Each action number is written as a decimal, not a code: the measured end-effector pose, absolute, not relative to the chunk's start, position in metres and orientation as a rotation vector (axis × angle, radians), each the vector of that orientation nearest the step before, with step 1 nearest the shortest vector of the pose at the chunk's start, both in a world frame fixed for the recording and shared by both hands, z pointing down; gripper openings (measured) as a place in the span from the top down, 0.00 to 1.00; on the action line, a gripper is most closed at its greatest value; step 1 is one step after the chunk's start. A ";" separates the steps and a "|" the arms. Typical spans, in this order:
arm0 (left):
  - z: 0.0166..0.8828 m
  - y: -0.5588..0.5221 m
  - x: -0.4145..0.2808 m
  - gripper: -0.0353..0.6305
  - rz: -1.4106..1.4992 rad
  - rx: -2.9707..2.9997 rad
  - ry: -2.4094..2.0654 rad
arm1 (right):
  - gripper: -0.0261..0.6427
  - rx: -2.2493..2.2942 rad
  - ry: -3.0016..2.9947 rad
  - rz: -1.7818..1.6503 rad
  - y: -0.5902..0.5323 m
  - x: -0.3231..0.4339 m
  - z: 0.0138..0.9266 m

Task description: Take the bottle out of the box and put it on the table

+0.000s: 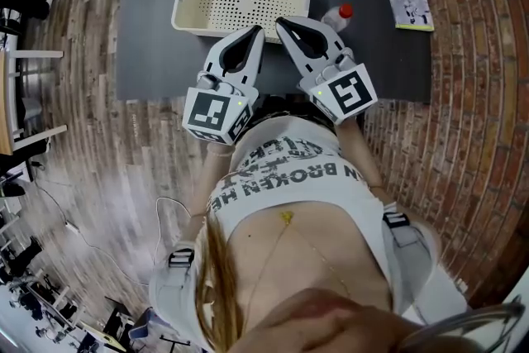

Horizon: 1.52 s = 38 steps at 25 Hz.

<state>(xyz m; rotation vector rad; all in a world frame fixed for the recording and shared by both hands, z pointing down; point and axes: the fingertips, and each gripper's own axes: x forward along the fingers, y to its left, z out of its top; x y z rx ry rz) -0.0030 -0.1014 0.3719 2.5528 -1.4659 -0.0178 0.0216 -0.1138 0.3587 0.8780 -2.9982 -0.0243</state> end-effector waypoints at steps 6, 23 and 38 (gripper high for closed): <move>0.370 -0.107 -0.005 0.94 0.014 2.563 -1.485 | 0.95 0.850 -3.008 -0.015 -0.117 0.018 0.358; 0.371 -0.114 -0.017 0.94 0.025 2.575 -1.464 | 0.95 0.848 -2.979 0.005 -0.127 0.004 0.363; 0.377 -0.122 -0.022 0.94 0.040 2.567 -1.430 | 0.95 0.842 -2.967 0.030 -0.132 0.000 0.367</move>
